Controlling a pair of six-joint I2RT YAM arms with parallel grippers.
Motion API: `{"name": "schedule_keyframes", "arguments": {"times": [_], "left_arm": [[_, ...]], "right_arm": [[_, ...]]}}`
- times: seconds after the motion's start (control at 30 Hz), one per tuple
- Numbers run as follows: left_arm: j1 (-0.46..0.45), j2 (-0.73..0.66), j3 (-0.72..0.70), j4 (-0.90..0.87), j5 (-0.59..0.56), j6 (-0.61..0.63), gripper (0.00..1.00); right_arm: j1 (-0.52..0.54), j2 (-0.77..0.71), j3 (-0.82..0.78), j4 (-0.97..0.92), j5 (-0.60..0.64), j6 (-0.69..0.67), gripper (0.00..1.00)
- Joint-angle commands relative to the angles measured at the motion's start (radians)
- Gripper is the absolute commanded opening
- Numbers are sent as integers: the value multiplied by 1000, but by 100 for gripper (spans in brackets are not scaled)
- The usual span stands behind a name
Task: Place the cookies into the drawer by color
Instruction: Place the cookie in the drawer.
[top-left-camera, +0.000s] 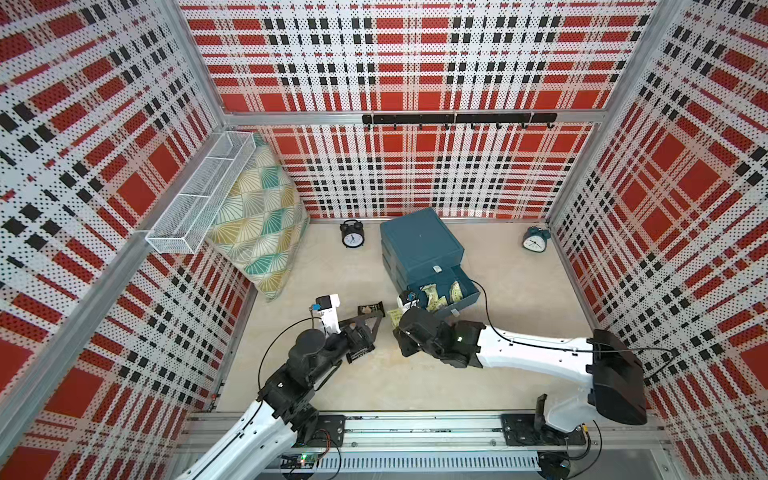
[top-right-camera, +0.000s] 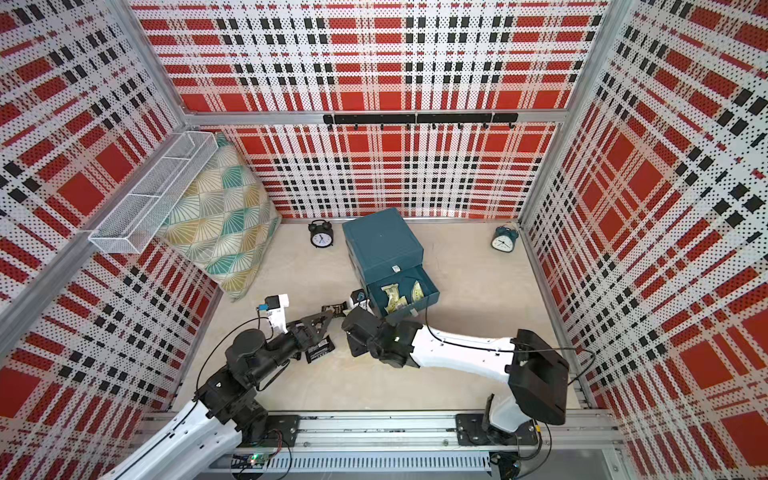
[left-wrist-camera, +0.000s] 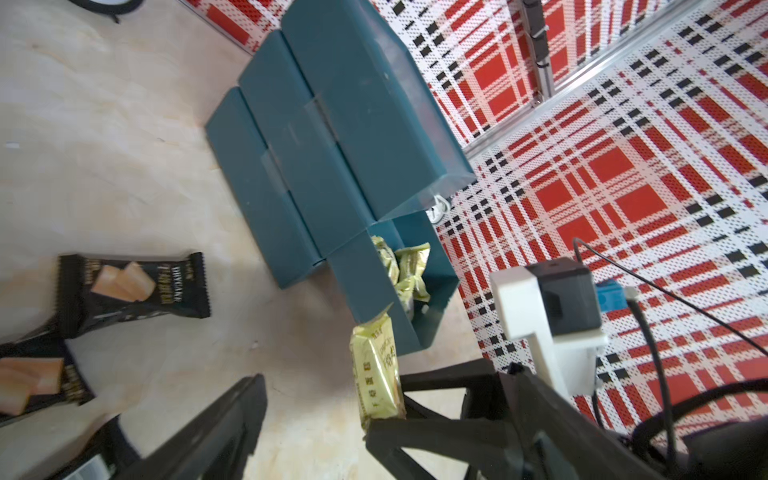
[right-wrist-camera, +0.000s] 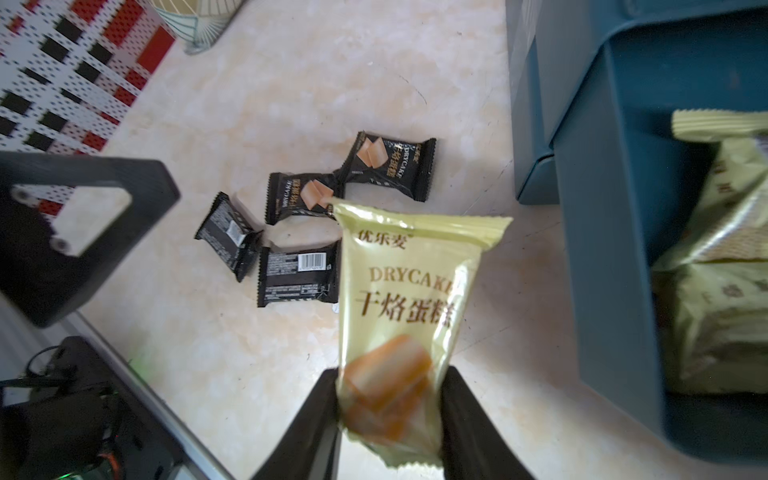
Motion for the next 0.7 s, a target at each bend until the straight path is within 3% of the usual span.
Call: {"name": "schedule_keyframes", "arguments": {"times": [0.0,0.33,0.67], "left_arm": [[-63,44,56,89,-28,40,99],[-250,258,126,200,-126,99,99],[-294,379,171,239,-148,131,99]], "right_arm": [[-30,-75,-29,-7,14,-28,41],[-189,-263,-120,-58,-3,-67,43],[-369,-281,-154,-43,-115,-127,44]]}}
